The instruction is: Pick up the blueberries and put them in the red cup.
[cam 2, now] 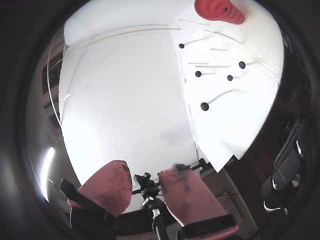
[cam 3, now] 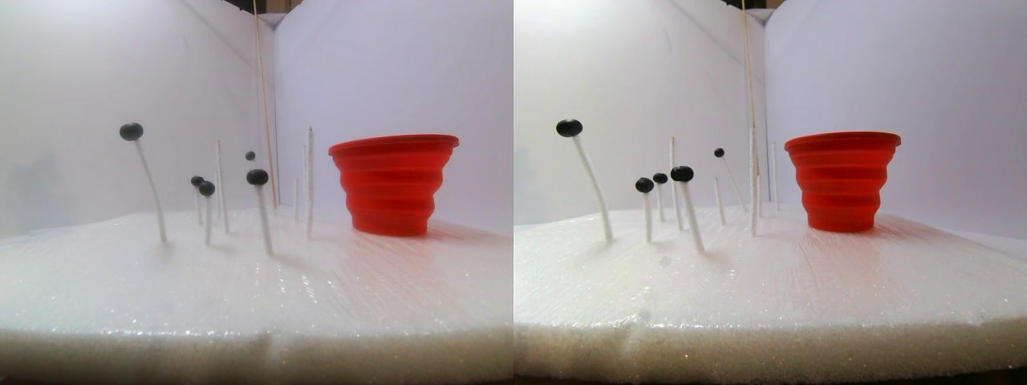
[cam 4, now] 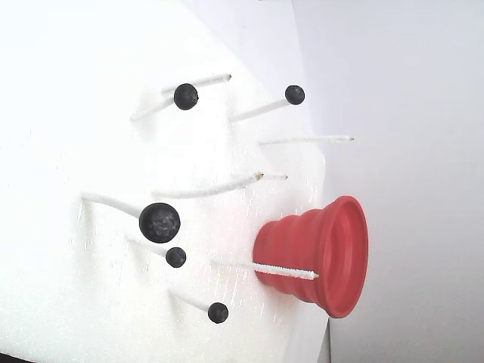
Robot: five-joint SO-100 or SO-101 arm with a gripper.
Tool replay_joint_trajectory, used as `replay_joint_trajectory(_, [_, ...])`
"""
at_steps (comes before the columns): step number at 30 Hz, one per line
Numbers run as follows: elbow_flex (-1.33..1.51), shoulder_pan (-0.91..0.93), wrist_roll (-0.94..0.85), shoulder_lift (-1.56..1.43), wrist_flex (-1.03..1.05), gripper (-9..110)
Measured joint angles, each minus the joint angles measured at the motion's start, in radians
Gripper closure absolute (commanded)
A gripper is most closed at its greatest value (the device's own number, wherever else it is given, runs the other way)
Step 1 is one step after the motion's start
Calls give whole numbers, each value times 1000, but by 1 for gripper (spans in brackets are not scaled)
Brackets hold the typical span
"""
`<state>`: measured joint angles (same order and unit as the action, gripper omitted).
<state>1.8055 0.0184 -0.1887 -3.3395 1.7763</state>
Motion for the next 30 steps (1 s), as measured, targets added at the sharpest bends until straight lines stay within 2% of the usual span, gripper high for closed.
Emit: replay_joint_trajectory(30, [0,0,0,0,0,90])
